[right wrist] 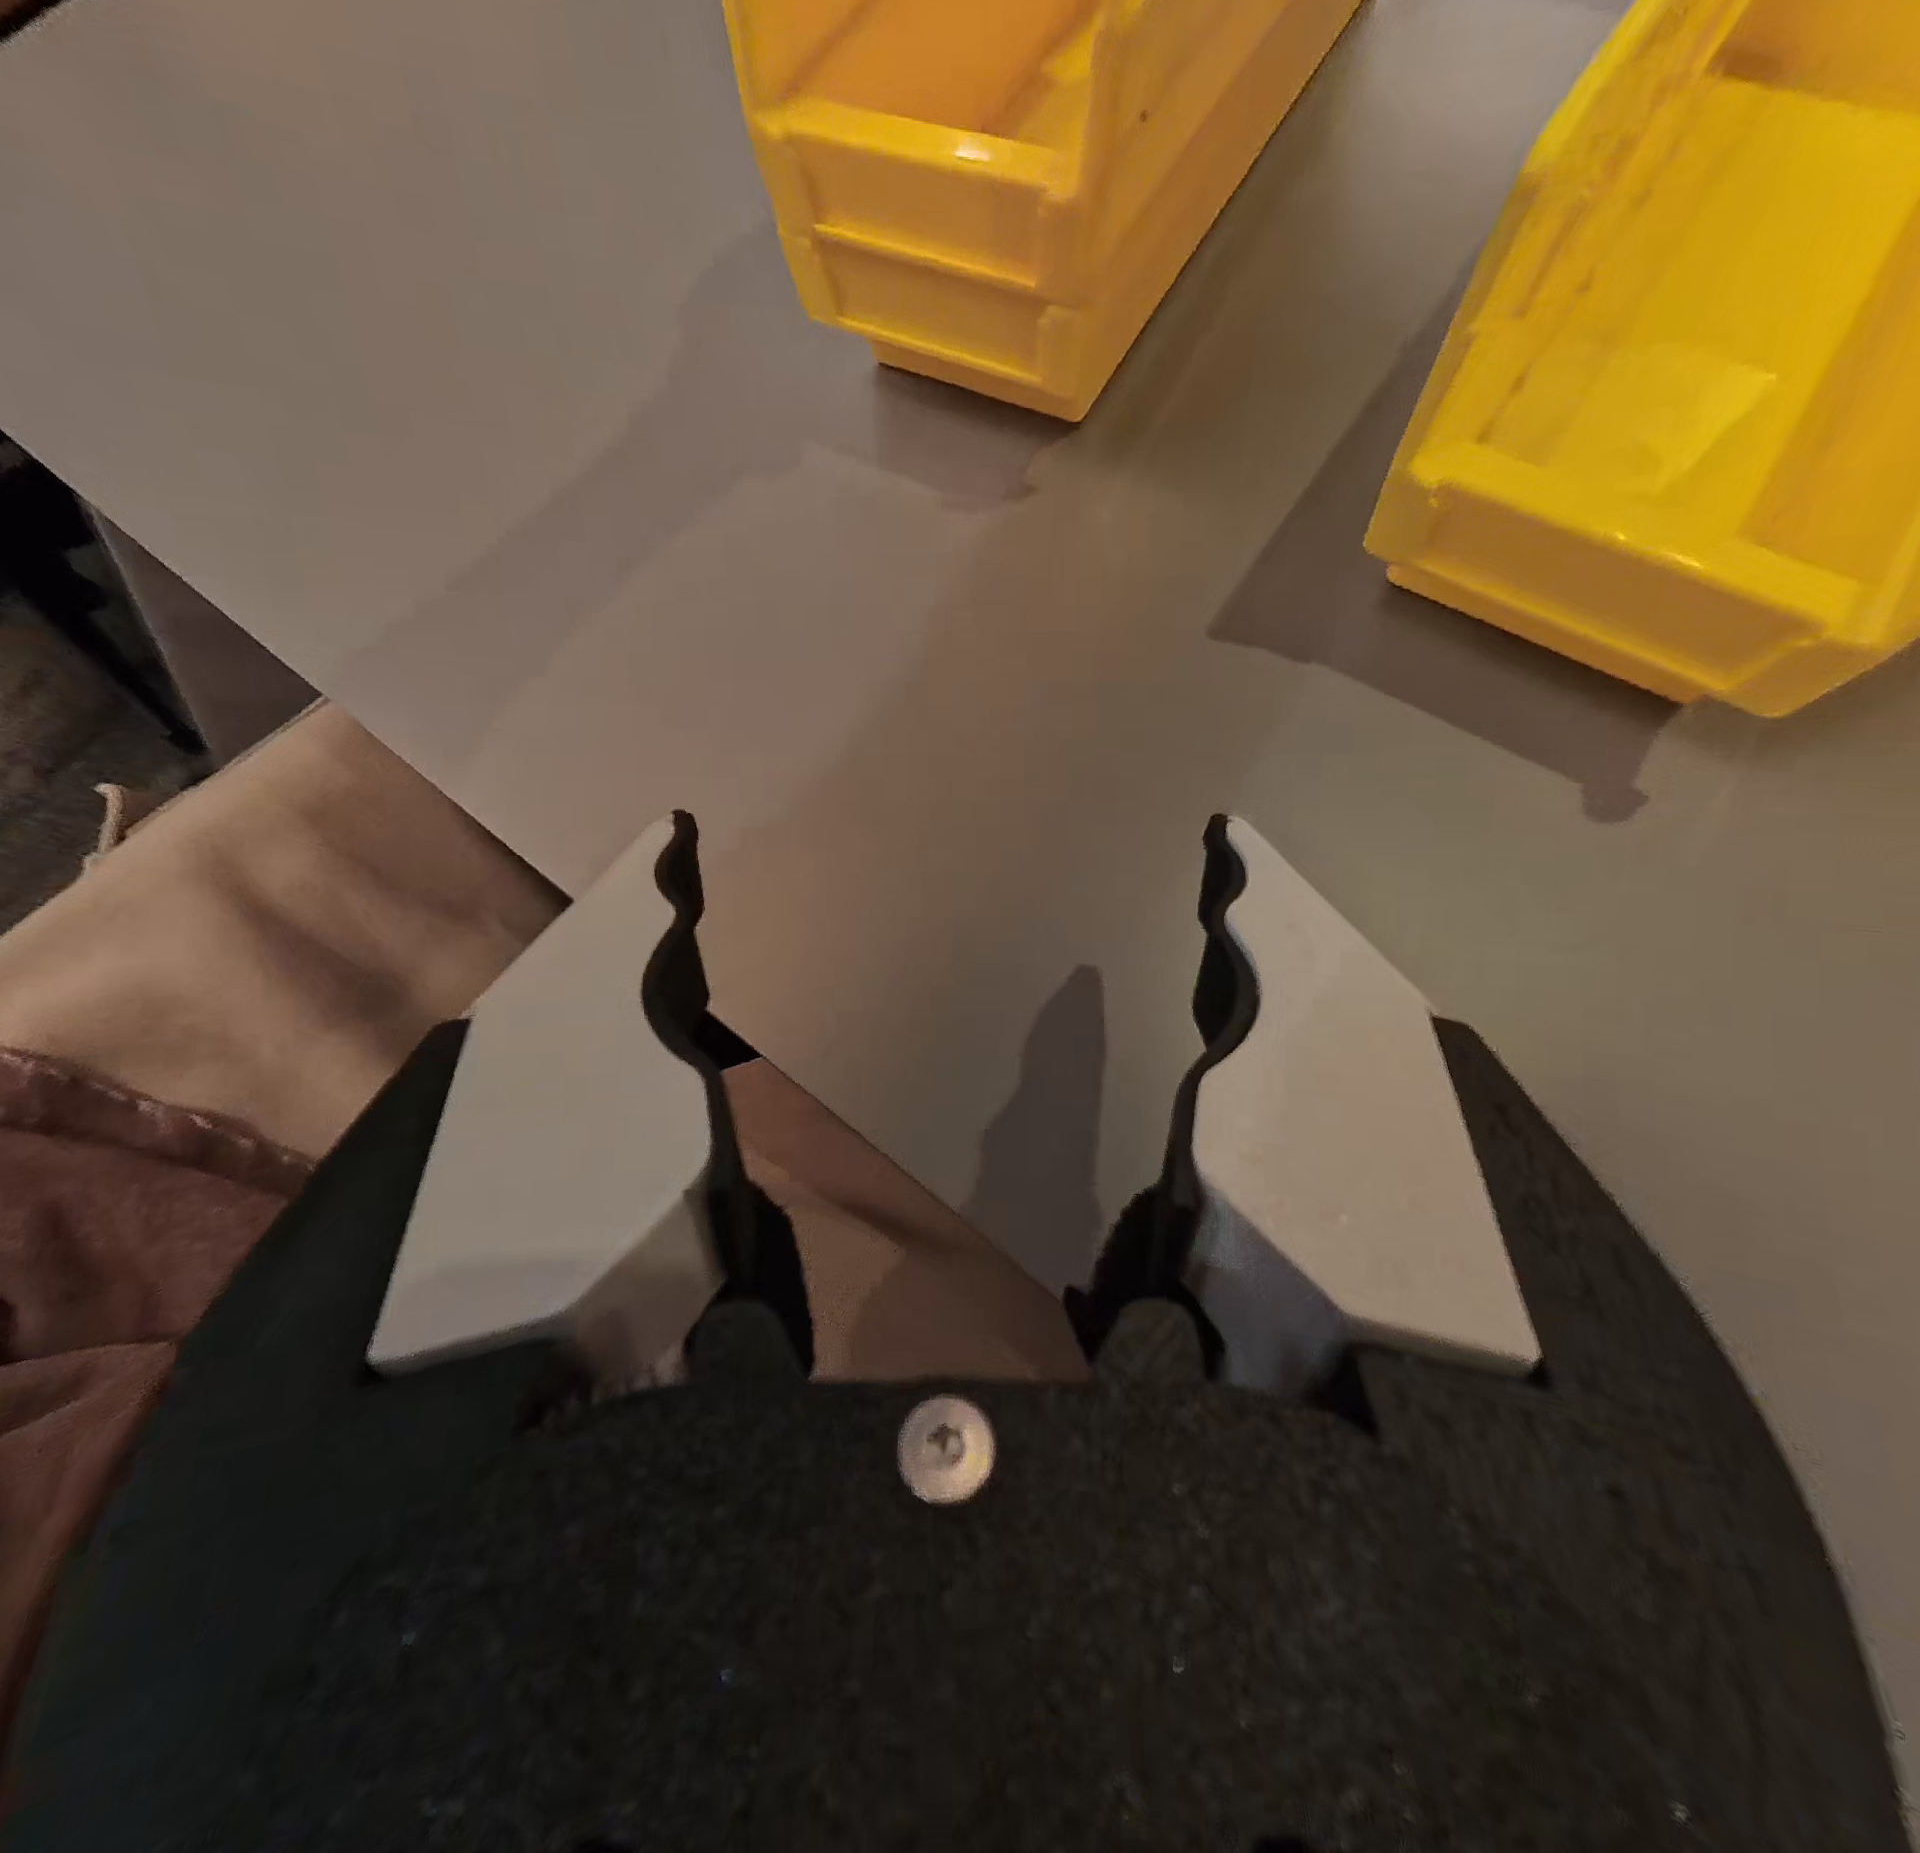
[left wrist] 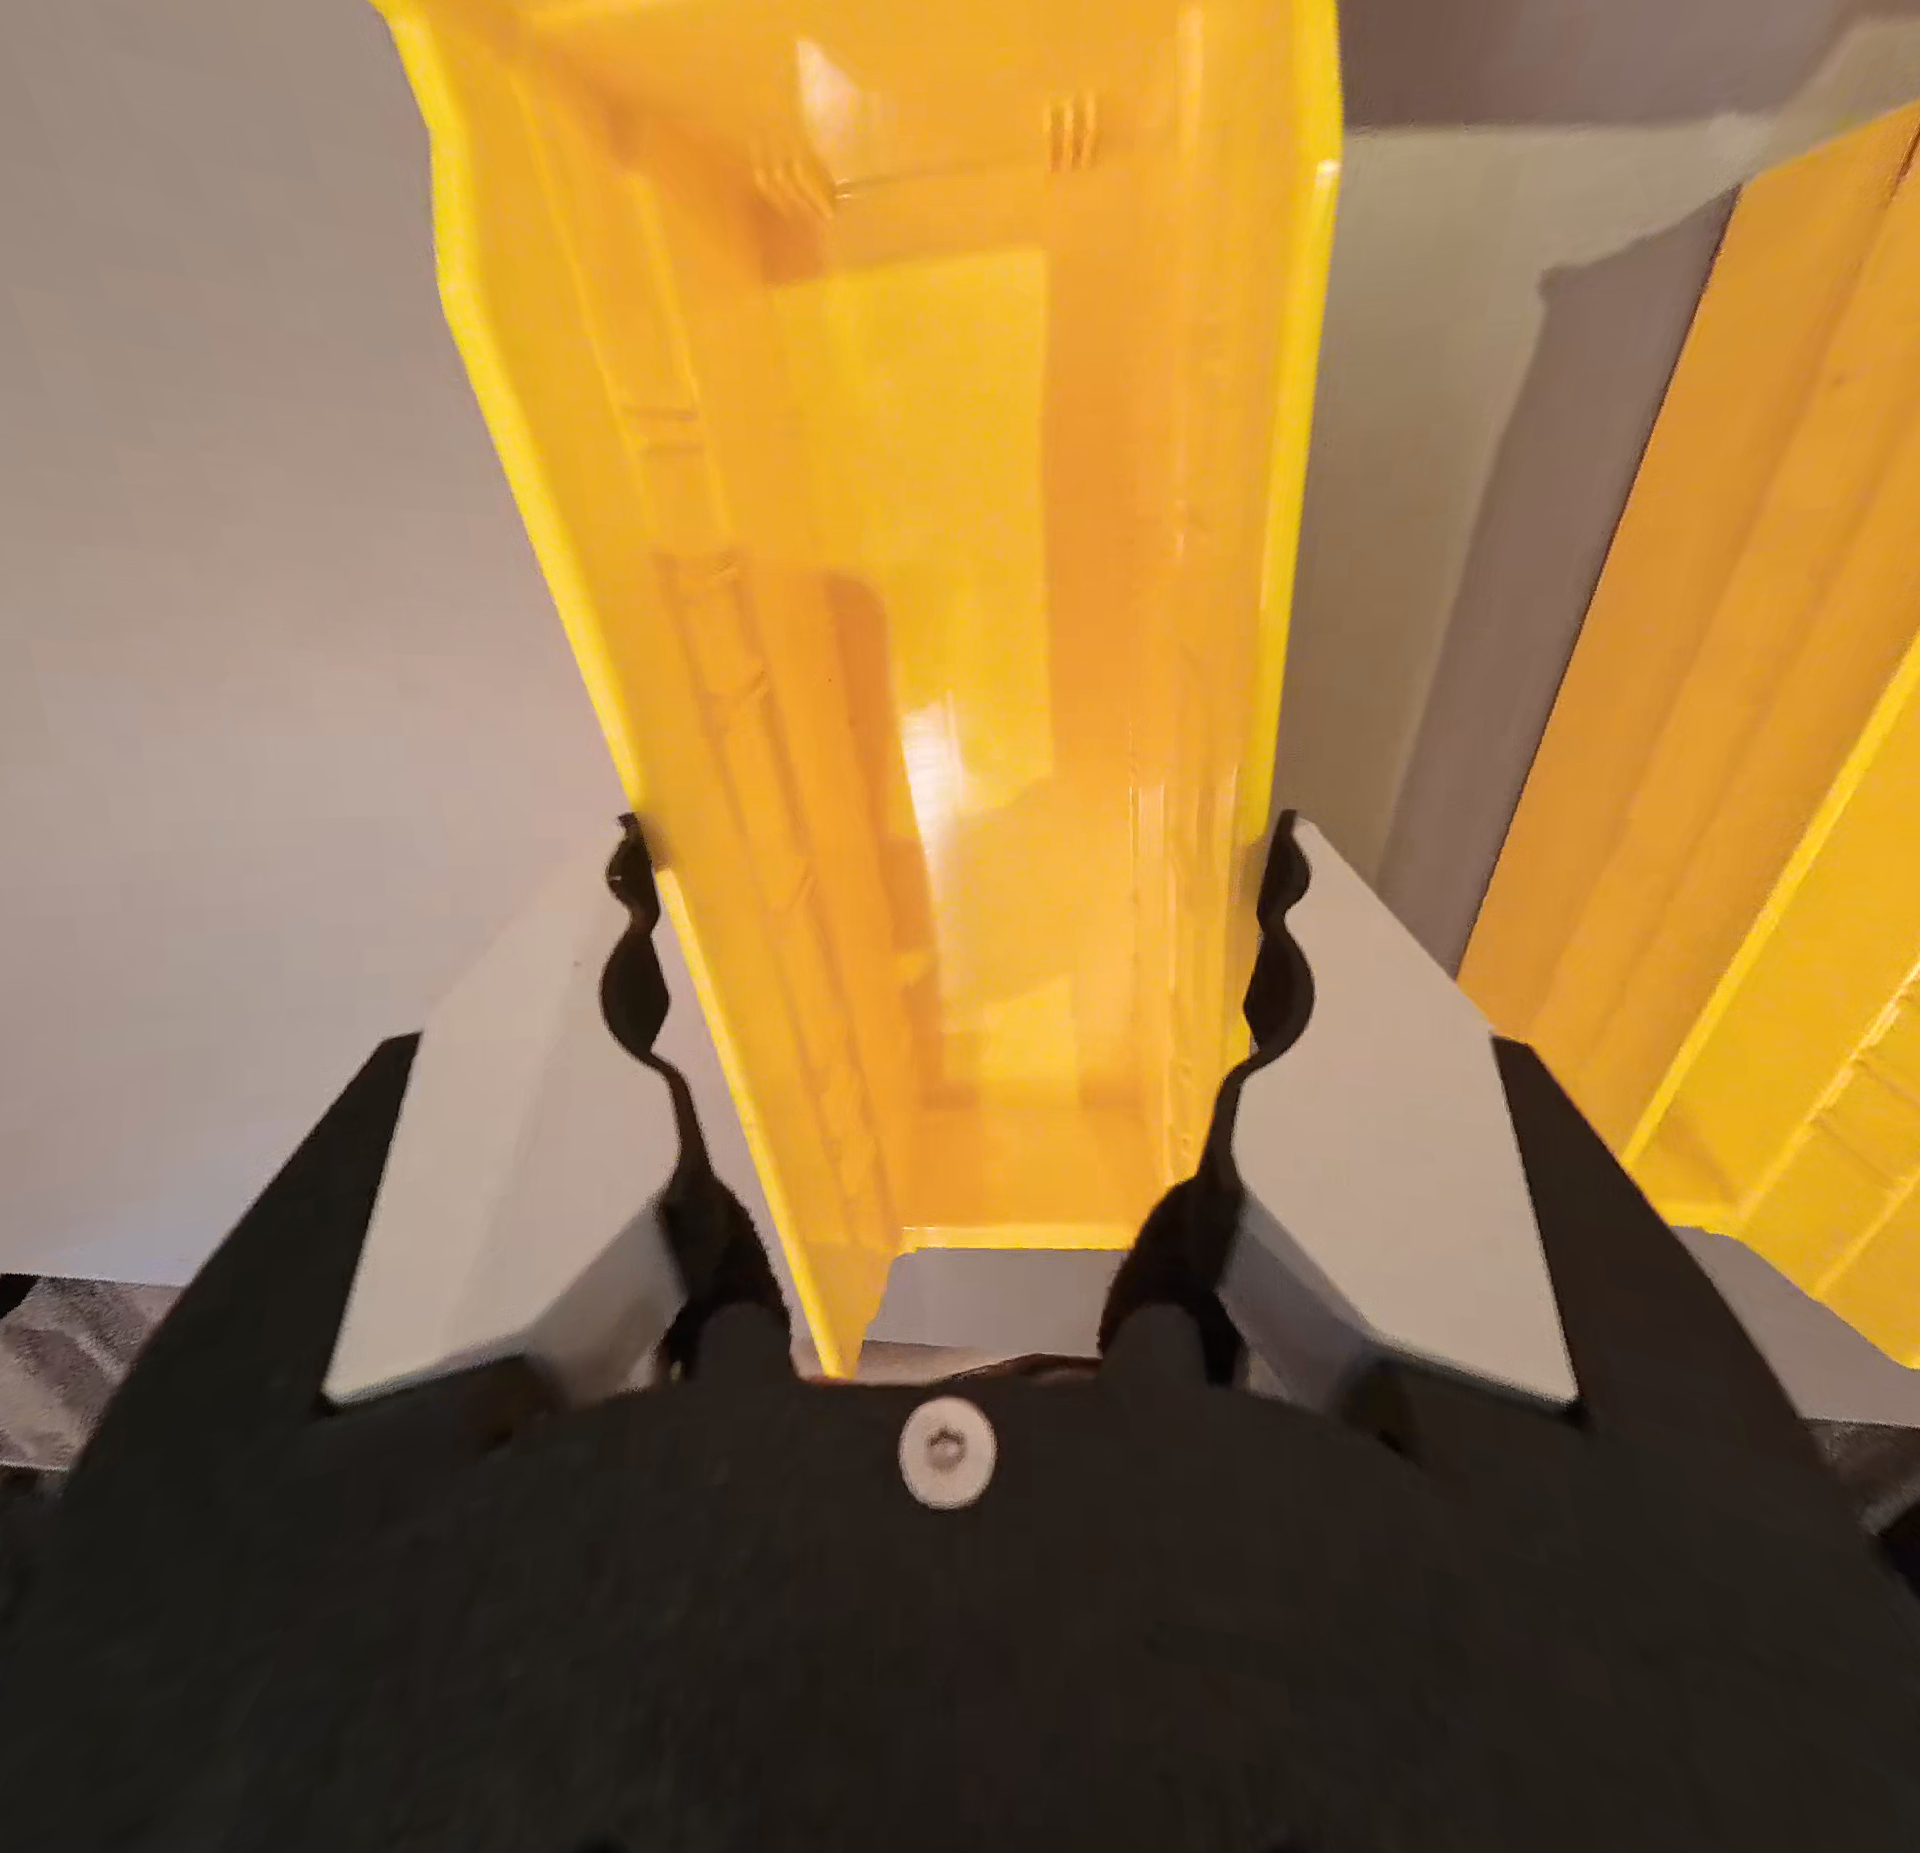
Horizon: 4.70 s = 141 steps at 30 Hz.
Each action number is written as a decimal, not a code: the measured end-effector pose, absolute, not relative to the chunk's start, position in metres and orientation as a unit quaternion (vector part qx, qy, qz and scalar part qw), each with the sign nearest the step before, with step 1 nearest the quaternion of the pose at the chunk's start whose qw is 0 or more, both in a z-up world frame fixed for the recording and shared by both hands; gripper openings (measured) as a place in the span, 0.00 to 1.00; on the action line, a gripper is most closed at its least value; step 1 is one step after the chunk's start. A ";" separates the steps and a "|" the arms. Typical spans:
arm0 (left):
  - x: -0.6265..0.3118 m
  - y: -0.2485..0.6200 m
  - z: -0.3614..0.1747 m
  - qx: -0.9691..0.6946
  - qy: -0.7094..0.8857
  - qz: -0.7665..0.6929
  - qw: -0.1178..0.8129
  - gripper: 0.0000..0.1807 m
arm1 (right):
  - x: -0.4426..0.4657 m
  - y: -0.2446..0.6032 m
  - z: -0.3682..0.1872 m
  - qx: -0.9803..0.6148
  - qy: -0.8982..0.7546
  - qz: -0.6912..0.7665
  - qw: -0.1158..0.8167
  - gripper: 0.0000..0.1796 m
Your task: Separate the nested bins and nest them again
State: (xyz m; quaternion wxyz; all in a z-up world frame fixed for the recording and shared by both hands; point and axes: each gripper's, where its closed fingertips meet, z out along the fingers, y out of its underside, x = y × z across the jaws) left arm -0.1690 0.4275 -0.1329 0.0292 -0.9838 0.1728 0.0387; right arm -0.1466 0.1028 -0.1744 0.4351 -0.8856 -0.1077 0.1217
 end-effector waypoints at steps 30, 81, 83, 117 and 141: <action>-0.171 0.410 -0.036 -0.959 0.274 0.058 0.039 0.50 | -0.159 0.095 -0.183 -0.893 -0.123 0.146 0.407 0.53; -0.324 0.490 -0.108 -0.949 0.294 0.080 0.079 0.58 | -0.177 0.098 -0.161 -0.857 -0.126 0.200 0.458 0.48; -0.313 0.479 -0.084 -0.934 0.321 0.052 0.147 0.54 | -0.173 0.099 -0.158 -0.855 -0.123 0.195 0.465 0.48; -0.384 0.155 -0.123 -0.801 0.246 -0.245 0.489 0.27 | -0.112 0.129 -0.145 -0.835 -0.053 0.060 0.545 0.38; -0.385 0.157 -0.150 -0.836 0.247 -0.213 0.442 0.23 | -0.118 0.120 -0.157 -0.864 -0.066 0.041 0.498 0.34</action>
